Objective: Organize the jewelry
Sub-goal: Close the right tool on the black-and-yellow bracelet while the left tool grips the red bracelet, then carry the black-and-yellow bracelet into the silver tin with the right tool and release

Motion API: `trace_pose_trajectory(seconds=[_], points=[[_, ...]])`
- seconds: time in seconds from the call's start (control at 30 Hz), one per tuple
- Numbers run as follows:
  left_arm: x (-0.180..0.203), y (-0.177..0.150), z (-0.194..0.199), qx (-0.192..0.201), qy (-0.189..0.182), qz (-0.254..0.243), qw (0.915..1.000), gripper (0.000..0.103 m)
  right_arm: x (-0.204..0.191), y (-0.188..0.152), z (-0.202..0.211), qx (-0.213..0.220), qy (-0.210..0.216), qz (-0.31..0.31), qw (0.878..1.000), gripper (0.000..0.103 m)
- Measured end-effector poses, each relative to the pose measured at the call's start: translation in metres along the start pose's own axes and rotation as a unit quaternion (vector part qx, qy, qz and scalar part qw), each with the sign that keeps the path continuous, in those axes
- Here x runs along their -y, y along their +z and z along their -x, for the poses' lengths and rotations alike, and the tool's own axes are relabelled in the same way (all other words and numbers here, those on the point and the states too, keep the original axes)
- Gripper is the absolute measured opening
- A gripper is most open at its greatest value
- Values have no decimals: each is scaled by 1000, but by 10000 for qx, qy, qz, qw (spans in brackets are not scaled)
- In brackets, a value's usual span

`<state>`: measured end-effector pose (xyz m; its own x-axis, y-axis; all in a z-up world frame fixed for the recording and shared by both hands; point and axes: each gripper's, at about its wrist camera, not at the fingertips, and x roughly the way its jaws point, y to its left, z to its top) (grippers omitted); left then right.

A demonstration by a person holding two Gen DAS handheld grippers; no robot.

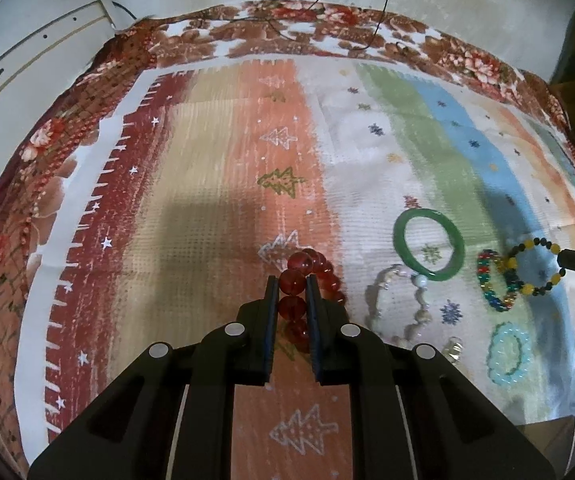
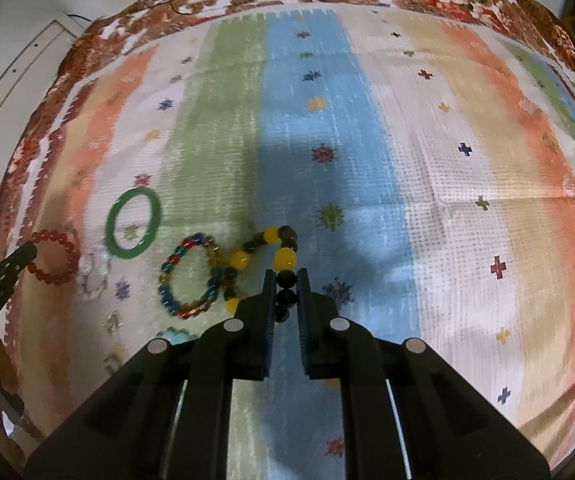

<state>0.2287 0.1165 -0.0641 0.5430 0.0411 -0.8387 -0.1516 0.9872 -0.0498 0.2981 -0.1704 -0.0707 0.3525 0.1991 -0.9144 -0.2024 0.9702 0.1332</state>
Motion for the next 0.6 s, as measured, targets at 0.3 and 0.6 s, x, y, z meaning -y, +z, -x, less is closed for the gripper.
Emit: trace_pose_trajectory(seconds=[0.3,0.6], points=[[9,-8,35,229,-99,-41,9997,13,-12,-18,33,254,12,217,9994,11],[22,-27,75,475,-316,-145,9983,13,-24,-36,70,548,218,368,9976,11]])
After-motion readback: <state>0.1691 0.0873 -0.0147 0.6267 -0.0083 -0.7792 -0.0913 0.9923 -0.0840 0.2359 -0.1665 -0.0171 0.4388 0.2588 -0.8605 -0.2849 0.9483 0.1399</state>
